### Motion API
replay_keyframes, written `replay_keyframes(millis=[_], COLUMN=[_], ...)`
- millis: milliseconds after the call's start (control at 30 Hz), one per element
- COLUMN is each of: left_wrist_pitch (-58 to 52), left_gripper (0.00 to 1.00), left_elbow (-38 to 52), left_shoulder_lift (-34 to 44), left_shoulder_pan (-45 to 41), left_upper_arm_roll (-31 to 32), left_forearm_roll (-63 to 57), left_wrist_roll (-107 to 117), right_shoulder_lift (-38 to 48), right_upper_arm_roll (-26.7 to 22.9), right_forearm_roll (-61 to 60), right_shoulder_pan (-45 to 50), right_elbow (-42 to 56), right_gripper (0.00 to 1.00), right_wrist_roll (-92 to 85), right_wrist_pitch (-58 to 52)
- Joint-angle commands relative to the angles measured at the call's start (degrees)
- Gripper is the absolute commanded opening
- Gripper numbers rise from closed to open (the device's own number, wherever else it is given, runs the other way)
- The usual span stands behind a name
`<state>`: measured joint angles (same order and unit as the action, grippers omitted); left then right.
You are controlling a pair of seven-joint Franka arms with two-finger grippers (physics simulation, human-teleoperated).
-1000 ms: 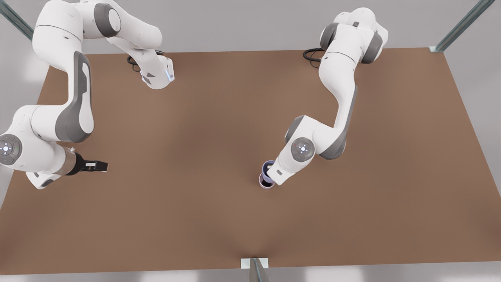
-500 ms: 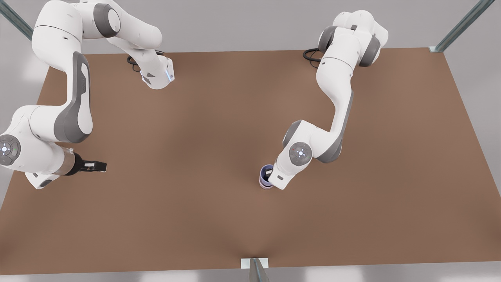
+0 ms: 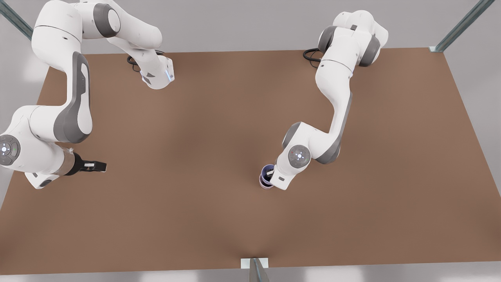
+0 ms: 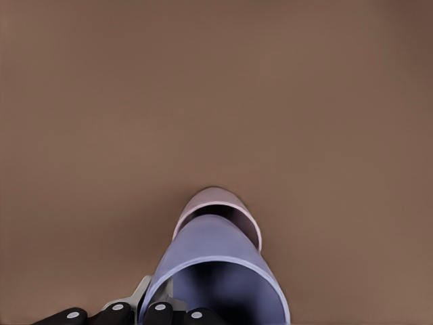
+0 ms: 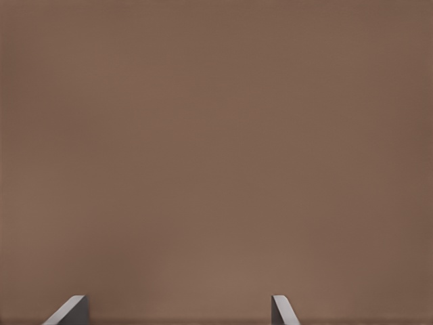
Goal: Stack the cups, with the pink cup at the bottom and the purple cup at the top
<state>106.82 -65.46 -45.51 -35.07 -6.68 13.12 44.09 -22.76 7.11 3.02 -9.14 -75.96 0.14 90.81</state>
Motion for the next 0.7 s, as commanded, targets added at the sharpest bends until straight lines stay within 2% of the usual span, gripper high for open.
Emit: replay_keyframes(millis=[0, 133, 167, 233, 267, 667], left_wrist_pitch=[0.9, 0.9, 1.0, 1.5, 1.5, 1.5], left_gripper=[0.21, 0.23, 0.47, 0.79, 0.83, 0.84], left_elbow=[-0.2, -0.2, -0.2, -0.2, -0.2, -0.1], left_shoulder_lift=[0.0, -0.2, -0.2, -0.2, -0.3, -0.4], left_shoulder_pan=[0.0, 0.1, 0.1, 0.1, 0.1, 0.8], left_upper_arm_roll=[0.0, 0.0, 0.0, 0.0, 0.0, 0.2], left_forearm_roll=[0.1, 0.2, 0.2, 0.2, 0.2, 0.2], left_wrist_roll=[3.6, 3.6, 3.7, 3.8, 3.8, 3.6], right_shoulder_lift=[0.1, 0.1, 0.1, 0.1, 0.0, 0.0], right_upper_arm_roll=[0.0, 0.0, 0.0, 0.0, 0.0, 0.0], right_forearm_roll=[0.0, 0.0, 0.0, 0.0, 0.0, 0.0], right_shoulder_pan=[0.0, 0.0, 0.0, 0.0, 0.0, -0.4], right_elbow=[0.0, 0.0, 0.0, 0.0, 0.0, -0.1], right_gripper=[1.00, 1.00, 1.00, 1.00, 1.00, 1.00], right_wrist_roll=[0.0, 0.0, 0.0, 0.0, 0.0, 0.0], right_wrist_pitch=[0.0, 0.0, 0.0, 0.0, 0.0, -0.1])
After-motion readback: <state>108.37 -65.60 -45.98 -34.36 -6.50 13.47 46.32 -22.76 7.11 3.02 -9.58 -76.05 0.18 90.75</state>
